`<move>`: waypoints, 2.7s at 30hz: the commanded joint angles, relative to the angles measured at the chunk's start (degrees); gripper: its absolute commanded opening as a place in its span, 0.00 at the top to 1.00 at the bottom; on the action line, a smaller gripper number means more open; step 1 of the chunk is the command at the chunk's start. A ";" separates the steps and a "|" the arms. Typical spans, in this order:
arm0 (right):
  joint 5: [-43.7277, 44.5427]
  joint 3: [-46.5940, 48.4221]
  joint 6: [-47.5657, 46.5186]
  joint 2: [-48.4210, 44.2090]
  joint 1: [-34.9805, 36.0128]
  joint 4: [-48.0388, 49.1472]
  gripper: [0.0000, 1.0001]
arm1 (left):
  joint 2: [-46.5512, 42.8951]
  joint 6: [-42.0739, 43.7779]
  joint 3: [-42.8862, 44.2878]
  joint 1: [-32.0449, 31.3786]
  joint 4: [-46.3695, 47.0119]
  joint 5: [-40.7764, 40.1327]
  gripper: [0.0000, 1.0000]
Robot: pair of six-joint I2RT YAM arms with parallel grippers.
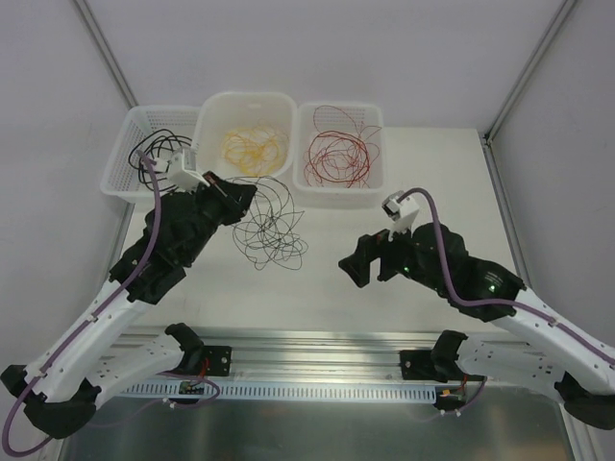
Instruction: Untangle the cables
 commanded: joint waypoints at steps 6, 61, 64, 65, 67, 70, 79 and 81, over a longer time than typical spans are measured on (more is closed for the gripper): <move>10.24 -2.95 -5.55 -11.09 0.20 -6.33 0.00 | 4.78 12.50 18.02 7.00 -2.65 -3.90 1.00; 11.13 -4.98 -11.61 -1.08 -0.67 -12.49 0.01 | 72.11 27.18 44.84 53.94 -2.30 -7.17 0.81; 11.12 -4.37 -11.17 -1.16 -0.59 -12.84 0.00 | 69.57 26.84 44.23 53.94 -2.47 -5.33 0.60; 11.04 -4.36 -11.00 -1.34 -0.67 -12.93 0.00 | 68.69 26.75 44.14 53.86 -2.47 -4.71 0.54; 11.04 -4.19 -10.73 -1.87 -0.67 -13.10 0.00 | 65.88 26.40 43.87 53.94 -2.47 -1.82 0.36; 10.95 -4.19 -10.38 -2.48 -0.59 -13.37 0.00 | 61.49 25.69 42.74 53.86 -2.47 1.36 0.15; 10.33 -4.72 -8.89 -4.77 -0.59 -13.37 0.00 | 45.84 18.32 28.52 52.37 -3.09 8.39 0.01; 10.42 -5.07 -8.63 -5.73 -0.59 -13.37 0.00 | 42.42 17.69 25.34 51.75 -3.18 10.84 0.04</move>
